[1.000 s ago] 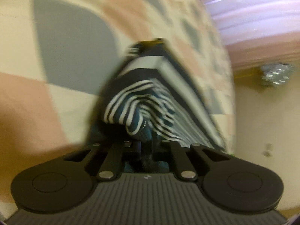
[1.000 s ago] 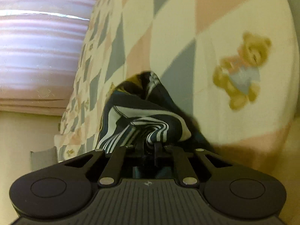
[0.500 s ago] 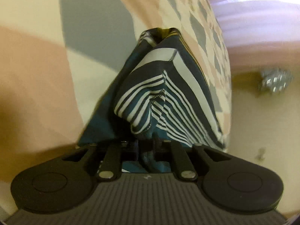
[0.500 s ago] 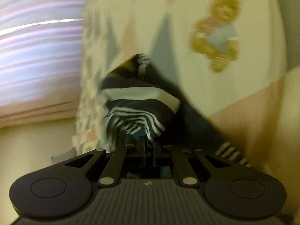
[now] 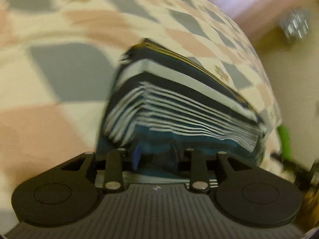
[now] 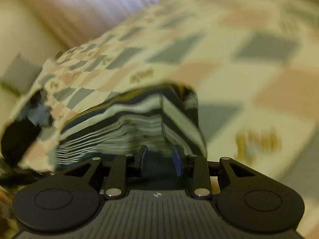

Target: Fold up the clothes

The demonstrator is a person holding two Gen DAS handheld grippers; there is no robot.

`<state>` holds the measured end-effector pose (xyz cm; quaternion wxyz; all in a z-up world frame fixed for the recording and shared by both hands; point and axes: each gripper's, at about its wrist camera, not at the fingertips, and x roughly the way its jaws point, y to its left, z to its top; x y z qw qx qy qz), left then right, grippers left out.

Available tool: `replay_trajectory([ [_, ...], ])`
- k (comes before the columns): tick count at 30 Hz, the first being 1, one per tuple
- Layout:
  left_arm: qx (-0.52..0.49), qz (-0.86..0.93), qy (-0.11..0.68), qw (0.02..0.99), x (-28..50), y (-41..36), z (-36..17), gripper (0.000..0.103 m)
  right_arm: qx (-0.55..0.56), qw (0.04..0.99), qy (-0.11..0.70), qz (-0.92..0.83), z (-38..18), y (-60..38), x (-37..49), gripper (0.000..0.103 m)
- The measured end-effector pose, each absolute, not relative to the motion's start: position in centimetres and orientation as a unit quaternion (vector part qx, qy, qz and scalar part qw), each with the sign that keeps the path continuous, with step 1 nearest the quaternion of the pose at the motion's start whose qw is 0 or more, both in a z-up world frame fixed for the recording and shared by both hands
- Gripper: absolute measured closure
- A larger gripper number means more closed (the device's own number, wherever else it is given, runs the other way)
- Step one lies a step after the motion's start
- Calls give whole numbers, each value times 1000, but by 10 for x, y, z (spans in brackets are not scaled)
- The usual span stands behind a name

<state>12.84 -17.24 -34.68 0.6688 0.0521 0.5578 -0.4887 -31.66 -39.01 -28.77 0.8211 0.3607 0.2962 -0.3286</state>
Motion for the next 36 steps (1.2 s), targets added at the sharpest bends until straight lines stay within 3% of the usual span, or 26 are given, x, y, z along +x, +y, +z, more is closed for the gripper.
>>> replay_trajectory([
  [4, 204, -510, 515, 658, 100, -213, -370, 79, 343, 795, 389, -316, -341, -405, -279, 79],
  [6, 247, -536, 468, 658, 87, -204, -354, 78, 322, 801, 396, -312, -337, -396, -282, 79],
  [8, 313, -551, 403, 660, 67, -178, -340, 76, 303, 808, 397, -312, -318, -384, -291, 74],
  [10, 396, -561, 323, 651, 41, -148, -330, 73, 266, 820, 403, -307, -299, -359, -310, 63],
  [14, 528, -600, 211, 563, -22, -87, -339, 71, 111, 823, 494, -257, -292, -292, -333, 60],
  [18, 592, -619, 129, 499, -62, -49, -366, 65, -42, 827, 536, -166, -299, -220, -340, 54],
  [23, 650, -581, 35, 488, -74, -47, -404, 62, -184, 803, 551, -131, -336, -185, -344, 54],
  [25, 675, -572, -10, 465, -78, -42, -417, 56, -229, 793, 551, -119, -349, -180, -346, 51],
  [27, 694, -563, -52, 445, -84, -39, -431, 56, -299, 780, 540, -101, -366, -175, -349, 45],
  [31, 689, -558, -34, 462, -87, -47, -429, 60, -380, 766, 511, -85, -381, -167, -345, 54],
  [36, 689, -551, -25, 470, -87, -47, -422, 60, -369, 775, 510, -59, -368, -168, -358, 46],
])
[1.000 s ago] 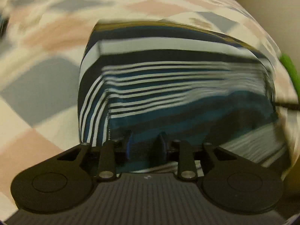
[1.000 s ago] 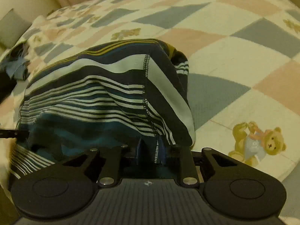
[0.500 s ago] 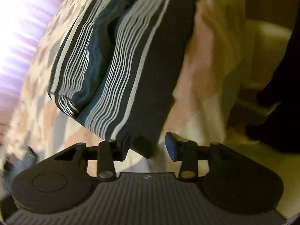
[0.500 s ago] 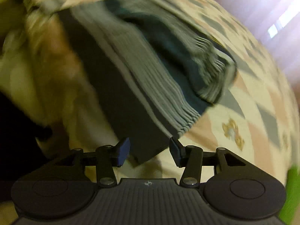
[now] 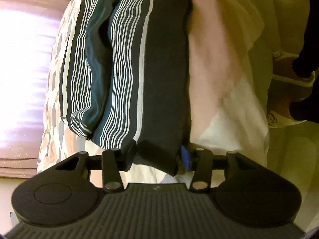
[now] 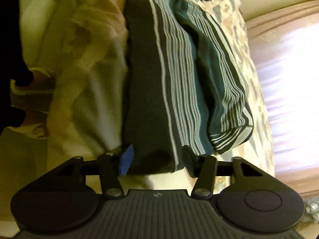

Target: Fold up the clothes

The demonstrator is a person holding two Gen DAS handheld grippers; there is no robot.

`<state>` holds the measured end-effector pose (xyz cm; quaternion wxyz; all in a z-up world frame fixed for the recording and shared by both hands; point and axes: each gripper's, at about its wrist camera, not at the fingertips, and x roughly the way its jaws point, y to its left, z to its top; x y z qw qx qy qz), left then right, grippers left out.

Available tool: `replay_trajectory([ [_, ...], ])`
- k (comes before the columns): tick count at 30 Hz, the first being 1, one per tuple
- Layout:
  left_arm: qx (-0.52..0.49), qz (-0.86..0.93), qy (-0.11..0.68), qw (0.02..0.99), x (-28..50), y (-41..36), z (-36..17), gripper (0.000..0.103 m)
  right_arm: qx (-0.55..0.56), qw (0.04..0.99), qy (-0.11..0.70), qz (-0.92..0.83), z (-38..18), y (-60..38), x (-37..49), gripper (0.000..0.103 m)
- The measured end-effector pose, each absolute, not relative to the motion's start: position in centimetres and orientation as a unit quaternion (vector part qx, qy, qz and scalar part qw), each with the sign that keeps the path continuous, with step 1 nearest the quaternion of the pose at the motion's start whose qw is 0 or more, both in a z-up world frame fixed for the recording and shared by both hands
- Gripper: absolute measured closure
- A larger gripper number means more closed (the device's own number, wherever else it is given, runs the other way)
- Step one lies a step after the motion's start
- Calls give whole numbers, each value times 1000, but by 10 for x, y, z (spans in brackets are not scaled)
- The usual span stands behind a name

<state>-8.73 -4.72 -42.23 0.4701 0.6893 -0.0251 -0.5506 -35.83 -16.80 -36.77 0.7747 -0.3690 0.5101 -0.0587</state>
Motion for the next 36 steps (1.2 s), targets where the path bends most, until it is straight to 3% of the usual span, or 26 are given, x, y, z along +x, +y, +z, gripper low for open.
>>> replay_trajectory([
  [7, 687, -552, -29, 472, -88, -48, -429, 58, -398, 750, 525, -64, -374, -185, -392, 47],
  [11, 683, -550, -41, 478, -87, -42, -436, 57, -457, 755, 470, -20, -392, -171, -394, 47],
  [12, 683, -553, -39, 476, -86, -41, -435, 61, -475, 755, 453, -7, -396, -167, -395, 47],
  [13, 682, -556, -35, 474, -86, -41, -434, 76, -484, 755, 443, 4, -399, -165, -394, 49],
  [14, 680, -564, -18, 468, -83, -43, -431, 88, -485, 755, 442, 12, -401, -166, -393, 52],
  [15, 677, -568, -4, 467, -80, -46, -424, 101, -474, 758, 448, 22, -399, -168, -391, 73],
  [16, 674, -573, 10, 467, -77, -48, -417, 101, -443, 767, 464, 36, -394, -175, -388, 98],
  [18, 657, -581, 33, 480, -66, -57, -387, 101, -390, 785, 477, 58, -374, -190, -384, 103],
  [22, 592, -584, 88, 548, -30, -94, -306, 100, -257, 828, 495, 50, -307, -229, -368, 103],
  [27, 505, -585, 124, 622, 30, -171, -235, 100, -66, 895, 427, -112, -218, -342, -321, 103],
  [31, 446, -577, 167, 663, 92, -253, -241, 100, -10, 913, 356, -197, -193, -421, -278, 103],
  [36, 411, -545, 342, 646, 157, -329, -318, 98, 100, 858, 432, -260, -272, -511, -213, 101],
])
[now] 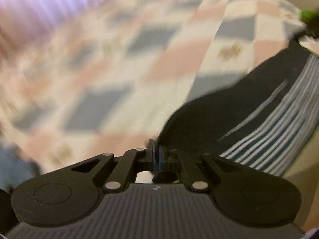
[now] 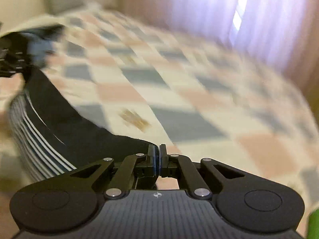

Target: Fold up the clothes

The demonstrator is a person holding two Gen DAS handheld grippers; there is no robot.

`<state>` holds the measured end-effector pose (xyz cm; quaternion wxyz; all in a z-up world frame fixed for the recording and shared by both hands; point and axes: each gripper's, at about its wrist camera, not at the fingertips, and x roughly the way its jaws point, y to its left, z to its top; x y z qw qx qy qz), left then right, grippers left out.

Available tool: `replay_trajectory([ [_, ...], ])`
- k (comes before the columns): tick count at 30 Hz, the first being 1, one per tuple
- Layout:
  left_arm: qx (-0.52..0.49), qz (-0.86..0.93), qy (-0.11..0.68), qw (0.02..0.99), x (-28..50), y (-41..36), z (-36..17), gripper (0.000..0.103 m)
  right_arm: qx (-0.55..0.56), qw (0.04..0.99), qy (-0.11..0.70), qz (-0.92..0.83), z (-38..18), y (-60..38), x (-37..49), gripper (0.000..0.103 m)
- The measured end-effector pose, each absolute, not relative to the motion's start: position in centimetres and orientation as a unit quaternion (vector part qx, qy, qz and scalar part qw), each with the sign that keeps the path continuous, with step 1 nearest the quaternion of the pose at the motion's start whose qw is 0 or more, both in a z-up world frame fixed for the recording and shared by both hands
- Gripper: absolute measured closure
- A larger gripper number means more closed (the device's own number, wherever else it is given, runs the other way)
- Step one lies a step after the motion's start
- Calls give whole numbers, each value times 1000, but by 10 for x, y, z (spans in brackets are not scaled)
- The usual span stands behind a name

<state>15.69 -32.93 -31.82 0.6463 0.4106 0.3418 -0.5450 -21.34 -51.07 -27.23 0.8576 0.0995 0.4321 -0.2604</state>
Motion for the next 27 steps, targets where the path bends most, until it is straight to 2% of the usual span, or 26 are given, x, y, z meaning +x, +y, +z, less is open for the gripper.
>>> replay_trajectory([
  [3, 333, -536, 426, 648, 177, -321, -341, 98, 209, 816, 477, -251, -325, -534, -207, 100],
  [6, 224, -517, 502, 656, 212, -308, -338, 86, 282, 807, 437, -280, -325, -529, -225, 91],
  [8, 168, -501, 541, 654, 230, -300, -339, 78, 342, 791, 406, -303, -317, -532, -241, 74],
  [9, 156, -495, 551, 654, 234, -298, -340, 73, 377, 779, 386, -320, -313, -535, -254, 63],
  [10, 139, -491, 558, 654, 238, -294, -339, 72, 409, 770, 360, -332, -311, -536, -266, 50],
  [13, 75, -488, 593, 636, 246, -285, -343, 71, 501, 746, 281, -338, -311, -533, -288, 34],
  [15, 57, -488, 602, 630, 246, -286, -348, 72, 551, 728, 238, -333, -315, -529, -298, 34],
  [16, 55, -488, 599, 633, 246, -286, -349, 81, 556, 726, 240, -327, -319, -528, -293, 36],
  [17, 58, -484, 592, 641, 246, -287, -346, 89, 545, 733, 246, -324, -319, -527, -285, 62],
  [18, 56, -488, 584, 647, 246, -287, -342, 102, 518, 747, 254, -329, -313, -524, -276, 72],
  [19, 53, -493, 573, 653, 247, -288, -335, 103, 492, 760, 263, -334, -307, -521, -268, 94],
  [24, 51, -527, 526, 666, 246, -289, -307, 103, 410, 814, 246, -330, -263, -503, -254, 96],
  [27, 50, -519, 542, 660, 245, -279, -314, 103, 391, 829, 235, -322, -247, -489, -256, 96],
])
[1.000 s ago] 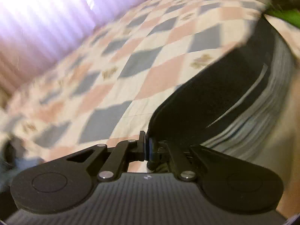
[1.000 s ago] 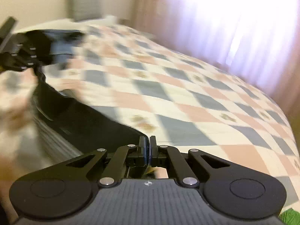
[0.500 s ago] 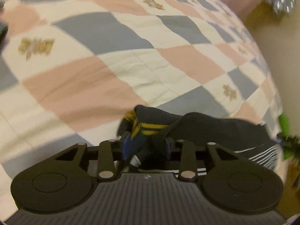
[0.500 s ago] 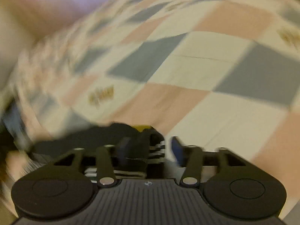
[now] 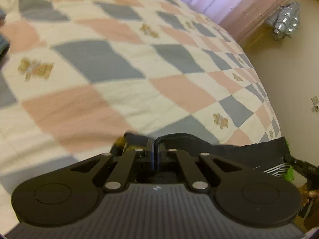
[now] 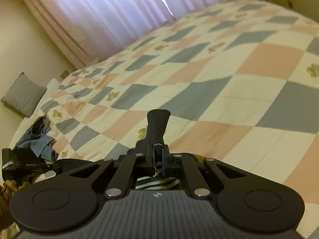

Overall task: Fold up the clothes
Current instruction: 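Lower the folded sweater onto the quilt and open both grippers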

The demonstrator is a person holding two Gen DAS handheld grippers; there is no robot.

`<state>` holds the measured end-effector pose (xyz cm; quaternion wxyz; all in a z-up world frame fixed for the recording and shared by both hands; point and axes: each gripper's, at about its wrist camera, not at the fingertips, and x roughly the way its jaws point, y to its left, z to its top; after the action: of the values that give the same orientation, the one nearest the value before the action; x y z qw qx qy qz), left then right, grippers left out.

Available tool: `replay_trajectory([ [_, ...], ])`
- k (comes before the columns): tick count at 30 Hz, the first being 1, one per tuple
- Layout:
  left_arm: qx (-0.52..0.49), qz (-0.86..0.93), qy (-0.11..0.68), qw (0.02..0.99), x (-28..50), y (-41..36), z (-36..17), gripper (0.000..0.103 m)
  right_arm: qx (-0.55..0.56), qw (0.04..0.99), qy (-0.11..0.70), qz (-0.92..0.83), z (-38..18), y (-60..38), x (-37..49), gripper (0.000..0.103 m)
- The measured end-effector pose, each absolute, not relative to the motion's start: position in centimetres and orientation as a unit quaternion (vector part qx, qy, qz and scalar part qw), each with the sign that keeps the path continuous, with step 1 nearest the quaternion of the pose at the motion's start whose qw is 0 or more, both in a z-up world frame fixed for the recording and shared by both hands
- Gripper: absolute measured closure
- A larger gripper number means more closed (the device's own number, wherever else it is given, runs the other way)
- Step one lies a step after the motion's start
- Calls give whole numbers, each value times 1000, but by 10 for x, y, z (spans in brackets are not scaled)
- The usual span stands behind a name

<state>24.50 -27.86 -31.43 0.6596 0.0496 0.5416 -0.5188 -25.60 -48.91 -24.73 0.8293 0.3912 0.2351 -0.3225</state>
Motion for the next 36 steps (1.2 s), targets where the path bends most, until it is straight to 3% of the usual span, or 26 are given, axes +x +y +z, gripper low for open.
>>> replay_trajectory([
  [5, 44, -515, 561, 647, 223, -206, -307, 103, 434, 827, 227, -276, -239, -439, -303, 97],
  [9, 77, -474, 607, 633, 183, -127, -310, 101, 427, 801, 333, -256, -241, -377, -344, 95],
  [12, 134, -426, 648, 617, 153, -83, -330, 89, 409, 752, 456, -242, -267, -338, -358, 80],
  [13, 141, -416, 657, 613, 150, -77, -334, 86, 400, 731, 497, -240, -277, -328, -362, 67],
  [15, 150, -405, 664, 611, 144, -68, -334, 85, 384, 700, 545, -255, -293, -323, -373, 67],
  [18, 165, -425, 628, 630, 141, -73, -314, 73, 406, 721, 488, -278, -284, -344, -386, 67],
  [21, 120, -447, 597, 655, 146, -78, -292, 67, 453, 758, 378, -279, -272, -370, -385, 56],
  [22, 99, -457, 585, 662, 147, -78, -283, 57, 468, 761, 353, -277, -274, -378, -381, 53],
  [24, 87, -464, 566, 676, 143, -74, -272, 46, 503, 759, 315, -269, -283, -393, -372, 53],
  [26, 96, -459, 553, 688, 134, -68, -269, 47, 535, 751, 289, -258, -295, -401, -366, 53],
  [32, -23, -423, 630, 650, 124, -89, -315, 49, 553, 717, 368, -213, -340, -353, -348, 53],
  [36, 30, -411, 634, 654, 104, -92, -331, 50, 523, 709, 418, -222, -347, -311, -354, 55],
])
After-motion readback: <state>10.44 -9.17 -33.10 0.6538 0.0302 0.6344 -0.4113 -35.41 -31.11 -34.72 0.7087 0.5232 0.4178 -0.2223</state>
